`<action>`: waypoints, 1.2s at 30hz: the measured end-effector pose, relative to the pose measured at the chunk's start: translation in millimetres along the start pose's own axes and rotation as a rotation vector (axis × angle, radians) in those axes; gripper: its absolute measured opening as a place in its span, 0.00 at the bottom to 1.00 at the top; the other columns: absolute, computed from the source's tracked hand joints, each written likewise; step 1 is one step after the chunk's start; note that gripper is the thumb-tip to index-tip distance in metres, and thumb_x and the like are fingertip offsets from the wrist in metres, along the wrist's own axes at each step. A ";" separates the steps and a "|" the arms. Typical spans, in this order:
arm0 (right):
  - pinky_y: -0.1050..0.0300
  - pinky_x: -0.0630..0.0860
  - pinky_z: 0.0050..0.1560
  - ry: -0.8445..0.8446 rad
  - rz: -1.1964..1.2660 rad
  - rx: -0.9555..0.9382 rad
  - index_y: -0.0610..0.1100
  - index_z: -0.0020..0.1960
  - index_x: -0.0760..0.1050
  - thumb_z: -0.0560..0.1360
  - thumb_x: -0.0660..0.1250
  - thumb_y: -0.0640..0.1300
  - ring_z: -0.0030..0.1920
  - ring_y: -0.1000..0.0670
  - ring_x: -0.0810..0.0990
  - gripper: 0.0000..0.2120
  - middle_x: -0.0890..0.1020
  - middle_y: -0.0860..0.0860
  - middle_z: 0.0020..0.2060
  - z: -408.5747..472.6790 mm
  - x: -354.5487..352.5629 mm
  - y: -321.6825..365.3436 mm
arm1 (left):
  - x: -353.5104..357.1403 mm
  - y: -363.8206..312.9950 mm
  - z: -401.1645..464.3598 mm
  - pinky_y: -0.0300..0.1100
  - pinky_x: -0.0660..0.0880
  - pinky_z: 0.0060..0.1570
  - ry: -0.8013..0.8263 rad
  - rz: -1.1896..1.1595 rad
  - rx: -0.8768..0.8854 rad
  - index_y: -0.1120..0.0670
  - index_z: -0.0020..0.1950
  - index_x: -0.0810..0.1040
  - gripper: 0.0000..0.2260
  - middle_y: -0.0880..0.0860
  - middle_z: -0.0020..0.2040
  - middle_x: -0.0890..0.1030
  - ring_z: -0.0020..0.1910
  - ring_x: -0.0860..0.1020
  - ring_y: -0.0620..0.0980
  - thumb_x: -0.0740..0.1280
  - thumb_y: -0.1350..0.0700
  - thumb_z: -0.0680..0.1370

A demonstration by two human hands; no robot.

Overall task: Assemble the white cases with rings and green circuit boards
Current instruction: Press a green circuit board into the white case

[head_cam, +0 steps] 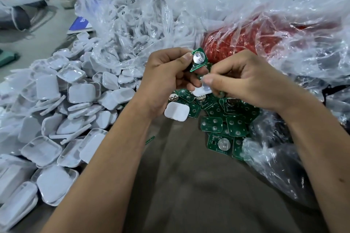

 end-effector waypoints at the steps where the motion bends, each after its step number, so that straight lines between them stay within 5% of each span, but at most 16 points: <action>1: 0.71 0.64 0.27 0.001 -0.003 -0.014 0.40 0.38 0.82 0.80 0.72 0.42 0.25 0.60 0.71 0.12 0.76 0.58 0.24 -0.5 -0.8 0.6 | 0.1 0.7 -0.3 0.40 0.75 0.29 -0.001 0.005 -0.006 0.62 0.48 0.80 0.08 0.60 0.38 0.84 0.30 0.79 0.53 0.62 0.64 0.84; 4: 0.73 0.66 0.29 -0.079 -0.030 -0.045 0.41 0.41 0.83 0.77 0.75 0.41 0.27 0.62 0.74 0.07 0.77 0.63 0.26 -1.2 -7.7 0.3 | -1.7 0.6 0.1 0.41 0.75 0.28 -0.015 -0.001 -0.009 0.60 0.48 0.81 0.08 0.60 0.40 0.85 0.32 0.79 0.53 0.63 0.63 0.83; 7: 0.65 0.65 0.26 -0.290 0.038 -0.006 0.40 0.41 0.79 0.78 0.74 0.47 0.25 0.56 0.69 0.12 0.76 0.54 0.27 0.5 -22.3 -10.3 | -3.6 -0.7 1.5 0.41 0.74 0.30 -0.064 -0.009 0.008 0.59 0.50 0.82 0.07 0.57 0.42 0.84 0.37 0.78 0.52 0.65 0.62 0.83; 11: 0.66 0.70 0.25 -0.459 0.191 -0.010 0.45 0.52 0.80 0.78 0.75 0.48 0.28 0.53 0.76 0.08 0.82 0.43 0.37 0.9 -24.7 -11.4 | 2.7 -1.7 1.6 0.38 0.73 0.31 -0.106 0.045 0.090 0.59 0.51 0.85 0.05 0.49 0.36 0.81 0.33 0.75 0.43 0.68 0.63 0.81; 16: 0.64 0.69 0.23 -0.487 0.413 0.019 0.45 0.51 0.80 0.79 0.72 0.38 0.35 0.52 0.81 0.04 0.84 0.49 0.41 0.3 -25.5 -19.8 | 0.0 -6.4 -1.0 0.36 0.72 0.30 -0.172 0.128 0.132 0.60 0.53 0.84 0.05 0.50 0.37 0.84 0.31 0.75 0.44 0.72 0.60 0.79; 19: 0.62 0.68 0.23 -0.538 0.595 0.114 0.43 0.52 0.76 0.82 0.67 0.36 0.40 0.48 0.84 0.04 0.86 0.47 0.44 -2.7 -30.0 -29.1 | -15.0 -13.9 0.2 0.45 0.79 0.36 -0.239 0.438 0.174 0.53 0.50 0.85 0.06 0.48 0.42 0.86 0.37 0.80 0.45 0.75 0.52 0.77; 22: 0.62 0.70 0.25 -0.569 0.646 0.145 0.42 0.53 0.76 0.81 0.67 0.35 0.38 0.48 0.83 0.04 0.86 0.46 0.42 -5.0 -33.7 -32.8 | -13.9 -10.7 0.0 0.34 0.75 0.40 -0.116 0.801 0.155 0.45 0.51 0.84 0.13 0.42 0.42 0.83 0.39 0.77 0.36 0.78 0.42 0.71; 24: 0.63 0.71 0.26 -0.573 0.657 0.153 0.41 0.54 0.78 0.79 0.69 0.33 0.37 0.50 0.81 0.07 0.85 0.46 0.41 -5.4 -34.0 -34.6 | -6.4 -3.5 -1.3 0.36 0.74 0.42 0.003 0.953 0.120 0.45 0.53 0.84 0.18 0.41 0.44 0.82 0.41 0.76 0.34 0.80 0.40 0.68; 27: 0.64 0.70 0.25 -0.544 0.625 0.142 0.40 0.60 0.79 0.77 0.71 0.32 0.35 0.52 0.80 0.13 0.85 0.48 0.38 -4.3 -32.0 -35.8 | 0.3 -0.4 -1.9 0.40 0.73 0.41 0.047 1.024 0.130 0.48 0.53 0.84 0.19 0.42 0.46 0.82 0.39 0.75 0.36 0.82 0.43 0.66; 30: 0.63 0.71 0.26 -0.531 0.600 0.120 0.40 0.60 0.80 0.77 0.72 0.31 0.34 0.51 0.81 0.14 0.84 0.48 0.36 -2.8 -31.6 -35.5 | 1.9 0.5 -0.8 0.32 0.66 0.36 0.058 1.023 0.127 0.46 0.49 0.85 0.16 0.41 0.45 0.82 0.38 0.74 0.32 0.82 0.43 0.67; 36: 0.61 0.77 0.31 -0.514 0.560 0.080 0.43 0.57 0.82 0.77 0.71 0.30 0.38 0.45 0.85 0.13 0.82 0.32 0.48 -0.7 -30.4 -30.8 | 3.3 -2.4 -0.9 0.30 0.67 0.35 0.048 0.999 0.164 0.46 0.46 0.84 0.13 0.41 0.39 0.80 0.37 0.75 0.36 0.82 0.45 0.67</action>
Point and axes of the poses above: each hand's wrist, its own z-axis towards the middle knuckle, its own x-axis out of the palm, y = z × x, the point moved 8 cm from there along z, towards the middle knuckle
